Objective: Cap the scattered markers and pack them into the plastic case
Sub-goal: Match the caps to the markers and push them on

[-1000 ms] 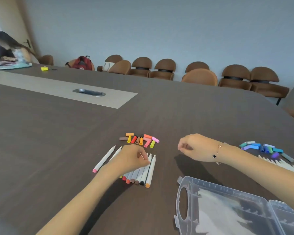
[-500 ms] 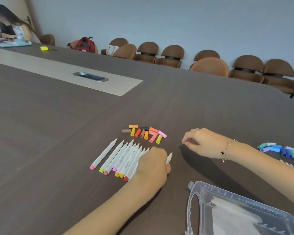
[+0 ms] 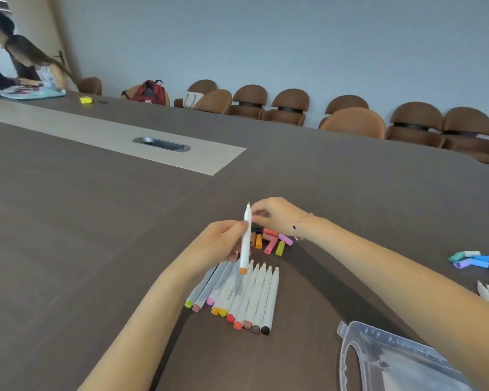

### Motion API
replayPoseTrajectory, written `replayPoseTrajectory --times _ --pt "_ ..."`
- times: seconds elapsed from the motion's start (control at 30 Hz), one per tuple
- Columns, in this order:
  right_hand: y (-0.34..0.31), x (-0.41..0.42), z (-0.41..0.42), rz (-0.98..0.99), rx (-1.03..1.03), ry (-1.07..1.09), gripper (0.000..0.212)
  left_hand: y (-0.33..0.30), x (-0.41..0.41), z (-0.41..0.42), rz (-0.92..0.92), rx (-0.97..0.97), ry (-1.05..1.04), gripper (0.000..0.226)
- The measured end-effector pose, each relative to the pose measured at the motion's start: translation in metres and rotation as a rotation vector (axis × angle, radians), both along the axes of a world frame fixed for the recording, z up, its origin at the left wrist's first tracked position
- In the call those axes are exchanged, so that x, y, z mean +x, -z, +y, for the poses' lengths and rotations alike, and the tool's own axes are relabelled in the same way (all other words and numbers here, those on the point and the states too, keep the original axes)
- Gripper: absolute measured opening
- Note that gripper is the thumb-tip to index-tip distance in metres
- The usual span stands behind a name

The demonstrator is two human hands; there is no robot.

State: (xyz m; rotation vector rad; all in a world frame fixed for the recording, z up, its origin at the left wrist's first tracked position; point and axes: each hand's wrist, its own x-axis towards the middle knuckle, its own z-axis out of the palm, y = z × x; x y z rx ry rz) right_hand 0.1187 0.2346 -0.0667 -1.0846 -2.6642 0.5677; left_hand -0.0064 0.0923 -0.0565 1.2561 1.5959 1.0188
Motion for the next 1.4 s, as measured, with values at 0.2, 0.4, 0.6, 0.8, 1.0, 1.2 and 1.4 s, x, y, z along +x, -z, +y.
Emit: replayPoseTrajectory --times 0.2,0.4,0.6,0.8,1.0,1.2,1.4 --pt "0.021 -0.040 0.018 -0.076 0.005 -0.070 0.025 -0.004 -0.016 0.001 -0.290 0.056 -0.120 0.033" --pt "0.017 -0.040 0.008 0.014 0.014 0.049 0.017 -0.005 -0.007 0.002 -0.339 0.058 -0.137 0.028" --pt "-0.027 0.032 -0.055 0.945 -0.702 0.256 0.024 -0.007 0.033 -0.013 -0.201 0.091 0.153 0.027" --pt "-0.033 0.092 -0.088 1.271 -0.959 0.422 0.025 0.000 0.062 -0.025 -0.186 0.049 0.284 0.026" --pt "-0.035 0.110 -0.086 1.186 -0.840 0.461 0.029 0.000 0.061 -0.021 -0.132 0.084 0.248 0.021" --pt "-0.034 0.124 -0.084 0.875 -0.783 0.351 0.024 0.004 0.062 -0.021 -0.028 0.073 0.280 0.027" --pt "-0.032 0.121 -0.086 0.732 -0.682 0.240 0.027 0.008 0.060 -0.018 -0.019 0.058 0.316 0.021"
